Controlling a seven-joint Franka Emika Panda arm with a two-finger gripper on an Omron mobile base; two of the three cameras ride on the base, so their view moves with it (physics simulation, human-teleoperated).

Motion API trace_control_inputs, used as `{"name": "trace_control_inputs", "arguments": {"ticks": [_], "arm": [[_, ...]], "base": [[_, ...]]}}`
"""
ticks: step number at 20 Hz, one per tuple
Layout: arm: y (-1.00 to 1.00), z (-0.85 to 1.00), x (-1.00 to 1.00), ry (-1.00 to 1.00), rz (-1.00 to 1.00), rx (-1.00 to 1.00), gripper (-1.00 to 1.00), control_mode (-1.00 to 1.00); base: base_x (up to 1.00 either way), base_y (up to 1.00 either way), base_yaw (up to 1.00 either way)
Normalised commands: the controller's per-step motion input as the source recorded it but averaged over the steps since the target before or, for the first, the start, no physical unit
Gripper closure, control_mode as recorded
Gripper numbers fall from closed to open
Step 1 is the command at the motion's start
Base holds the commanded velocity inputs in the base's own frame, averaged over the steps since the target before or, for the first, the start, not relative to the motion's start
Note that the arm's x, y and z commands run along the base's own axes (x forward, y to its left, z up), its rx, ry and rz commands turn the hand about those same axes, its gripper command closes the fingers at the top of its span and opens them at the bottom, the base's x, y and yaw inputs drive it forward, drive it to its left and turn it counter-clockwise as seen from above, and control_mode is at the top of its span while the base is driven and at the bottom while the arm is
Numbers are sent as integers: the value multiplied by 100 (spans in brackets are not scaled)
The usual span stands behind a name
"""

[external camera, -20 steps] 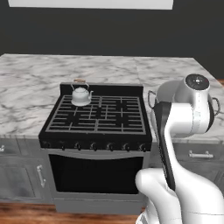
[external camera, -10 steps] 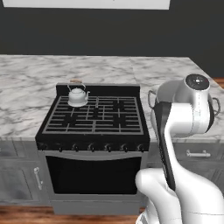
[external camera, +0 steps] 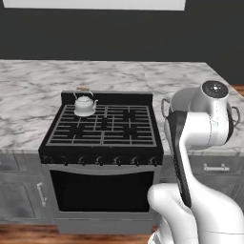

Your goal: Pick the kettle from the cabinet and place it on a stove burner. Then pick the pot from the counter and place it on another stove burner. Finally, turn both burners on.

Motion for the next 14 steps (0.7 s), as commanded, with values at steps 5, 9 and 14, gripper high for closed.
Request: {"name": "trace_control_inputs", "arguments": {"ticks": [5, 9, 14], "arm": [[0, 0, 0, 0, 0, 0, 100, 100], [0, 0, 0, 0, 0, 0, 100, 100], [0, 0, 0, 0, 0, 0, 100, 100]], "base": [[17, 9, -1], [14, 34, -5], [13, 57, -8]]}}
